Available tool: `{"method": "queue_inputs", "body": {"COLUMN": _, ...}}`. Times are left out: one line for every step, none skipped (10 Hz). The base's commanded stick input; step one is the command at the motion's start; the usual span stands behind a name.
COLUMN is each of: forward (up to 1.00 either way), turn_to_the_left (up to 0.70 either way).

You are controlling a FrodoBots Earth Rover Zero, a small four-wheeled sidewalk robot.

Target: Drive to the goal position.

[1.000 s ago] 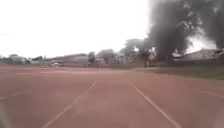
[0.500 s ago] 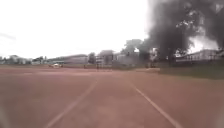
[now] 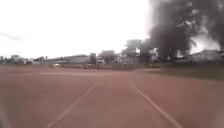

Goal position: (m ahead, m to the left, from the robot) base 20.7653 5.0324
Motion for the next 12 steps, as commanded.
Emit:
{"method": "queue_inputs", "body": {"forward": 0.70, "turn_to_the_left": 0.00}}
{"method": "queue_inputs", "body": {"forward": 0.70, "turn_to_the_left": 0.00}}
{"method": "queue_inputs", "body": {"forward": 0.70, "turn_to_the_left": 0.00}}
{"method": "queue_inputs", "body": {"forward": 0.70, "turn_to_the_left": 0.00}}
{"method": "queue_inputs", "body": {"forward": 0.70, "turn_to_the_left": 0.00}}
{"method": "queue_inputs", "body": {"forward": 0.70, "turn_to_the_left": 0.00}}
{"method": "queue_inputs", "body": {"forward": 0.70, "turn_to_the_left": 0.00}}
{"method": "queue_inputs", "body": {"forward": 0.70, "turn_to_the_left": 0.00}}
{"method": "queue_inputs", "body": {"forward": 0.70, "turn_to_the_left": 0.00}}
{"method": "queue_inputs", "body": {"forward": 0.70, "turn_to_the_left": 0.00}}
{"method": "queue_inputs", "body": {"forward": 0.70, "turn_to_the_left": 0.00}}
{"method": "queue_inputs", "body": {"forward": 0.70, "turn_to_the_left": 0.00}}
